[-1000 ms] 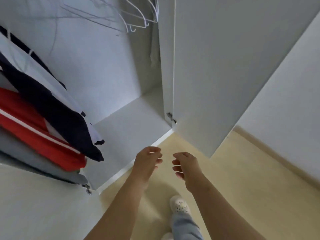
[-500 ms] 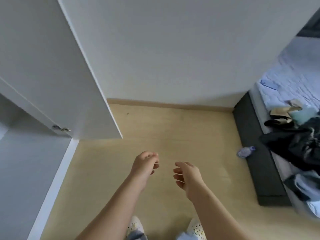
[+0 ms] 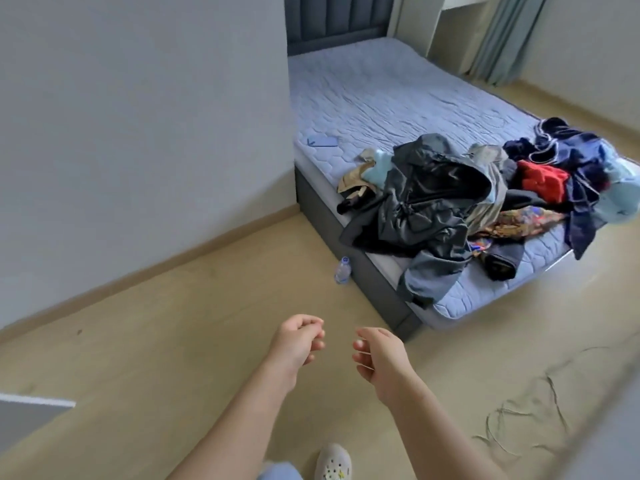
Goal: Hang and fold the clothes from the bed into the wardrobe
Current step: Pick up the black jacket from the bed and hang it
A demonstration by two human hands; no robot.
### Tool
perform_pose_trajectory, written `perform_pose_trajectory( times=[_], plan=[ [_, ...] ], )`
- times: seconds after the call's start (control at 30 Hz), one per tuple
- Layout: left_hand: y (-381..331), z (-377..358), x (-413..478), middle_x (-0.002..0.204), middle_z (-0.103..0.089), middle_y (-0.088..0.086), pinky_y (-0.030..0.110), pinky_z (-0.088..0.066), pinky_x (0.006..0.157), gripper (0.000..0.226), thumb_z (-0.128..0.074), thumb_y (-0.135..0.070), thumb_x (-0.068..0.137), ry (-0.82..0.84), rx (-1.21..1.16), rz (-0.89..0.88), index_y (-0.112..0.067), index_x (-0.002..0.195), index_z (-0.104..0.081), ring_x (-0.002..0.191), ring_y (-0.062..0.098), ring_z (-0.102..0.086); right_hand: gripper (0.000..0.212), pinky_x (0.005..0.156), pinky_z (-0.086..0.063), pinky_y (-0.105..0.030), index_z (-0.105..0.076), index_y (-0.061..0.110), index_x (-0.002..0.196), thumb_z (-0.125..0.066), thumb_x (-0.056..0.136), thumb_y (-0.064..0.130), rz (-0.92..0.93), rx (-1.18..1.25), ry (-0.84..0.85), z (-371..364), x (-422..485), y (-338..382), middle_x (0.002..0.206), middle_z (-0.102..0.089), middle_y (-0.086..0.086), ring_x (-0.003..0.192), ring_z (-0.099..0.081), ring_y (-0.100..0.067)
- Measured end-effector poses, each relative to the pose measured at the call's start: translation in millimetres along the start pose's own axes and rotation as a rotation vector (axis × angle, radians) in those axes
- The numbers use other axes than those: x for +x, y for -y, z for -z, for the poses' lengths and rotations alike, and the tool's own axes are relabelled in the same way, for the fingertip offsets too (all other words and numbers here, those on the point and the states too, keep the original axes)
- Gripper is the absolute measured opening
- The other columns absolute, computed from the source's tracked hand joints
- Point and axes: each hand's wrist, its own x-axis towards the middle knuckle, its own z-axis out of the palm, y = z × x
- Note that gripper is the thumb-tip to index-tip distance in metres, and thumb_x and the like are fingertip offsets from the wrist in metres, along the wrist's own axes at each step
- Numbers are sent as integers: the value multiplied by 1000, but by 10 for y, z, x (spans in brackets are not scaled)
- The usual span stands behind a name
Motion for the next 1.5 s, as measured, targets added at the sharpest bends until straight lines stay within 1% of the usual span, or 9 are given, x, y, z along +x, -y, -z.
perform_pose_trajectory(
  times=[0.33, 0.63, 0.7, 0.83, 1.0, 1.2, 1.33, 1.43, 1.5],
  plan=[
    [-788, -1187, 744, 77, -61, -2, 21, -39, 57, 17, -48, -12, 93, 185, 181, -43, -20, 83, -59, 65, 10, -56, 20, 44, -23, -17, -49, 16, 71, -52, 87, 6, -17, 289, -129, 883, 739, 745, 46, -41, 4, 39, -31, -11],
    [-2019, -2252, 1768, 82, -61, -3, 19, -40, 58, 15, -47, -15, 95, 325, 286, -140, -19, 89, -60, 68, 8, -56, 18, 37, -26, -17, -49, 16, 74, -50, 91, 10, -18, 351, -241, 1282, 1715, 2082, 48, -44, 3, 39, -34, -11],
    [-2209, -2483, 1930, 83, -61, -3, 19, -41, 58, 15, -46, -16, 95, 353, 311, -143, -20, 89, -60, 68, 8, -55, 17, 36, -25, -15, -52, 14, 75, -52, 91, 10, -22, 378, -258, 1360, 1882, 2311, 50, -46, 1, 37, -34, -10],
    [-2412, -2872, 2157, 84, -60, -2, 16, -39, 54, 14, -45, -15, 96, 379, 367, -114, -17, 94, -59, 67, 7, -54, 13, 38, -26, -16, -54, 14, 77, -53, 90, 11, -58, 391, -278, 1629, 2152, 2569, 55, -47, 0, 42, -37, -11],
    [-2565, -3417, 2454, 80, -58, -2, 17, -38, 55, 14, -45, -13, 95, 329, 385, -75, -17, 93, -58, 65, 7, -52, 12, 41, -23, -16, -53, 14, 79, -52, 90, 9, -93, 411, -244, 2060, 2578, 2790, 54, -42, 0, 44, -32, -12],
    [-2715, -4210, 2819, 82, -58, -2, 16, -39, 54, 13, -46, -15, 95, 179, 414, -21, -17, 94, -59, 65, 8, -53, 16, 35, -21, -16, -50, 16, 76, -50, 90, 8, -168, 358, -138, 2759, 3230, 3150, 44, -38, 5, 34, -28, -7],
    [-2766, -4663, 3063, 85, -61, 0, 17, -41, 55, 14, -47, -17, 94, 96, 431, 25, -20, 88, -59, 67, 9, -54, 22, 31, -18, -14, -44, 15, 71, -45, 91, 4, -189, 353, -127, 3254, 3662, 3429, 40, -37, 4, 28, -26, -7],
    [-2846, -4968, 3321, 85, -62, 0, 17, -41, 54, 16, -46, -16, 93, 55, 465, 36, -21, 85, -59, 67, 10, -55, 19, 33, -16, -13, -46, 12, 76, -43, 90, 1, -218, 312, -121, 3447, 4027, 3656, 50, -35, 0, 27, -23, -7],
    [-2917, -5165, 3525, 85, -61, 1, 18, -40, 54, 18, -45, -14, 92, 38, 482, 39, -20, 83, -59, 66, 11, -54, 20, 38, -16, -15, -44, 13, 73, -42, 90, 1, -235, 256, -90, 3500, 4257, 3785, 52, -33, 0, 31, -23, -8]
  ],
)
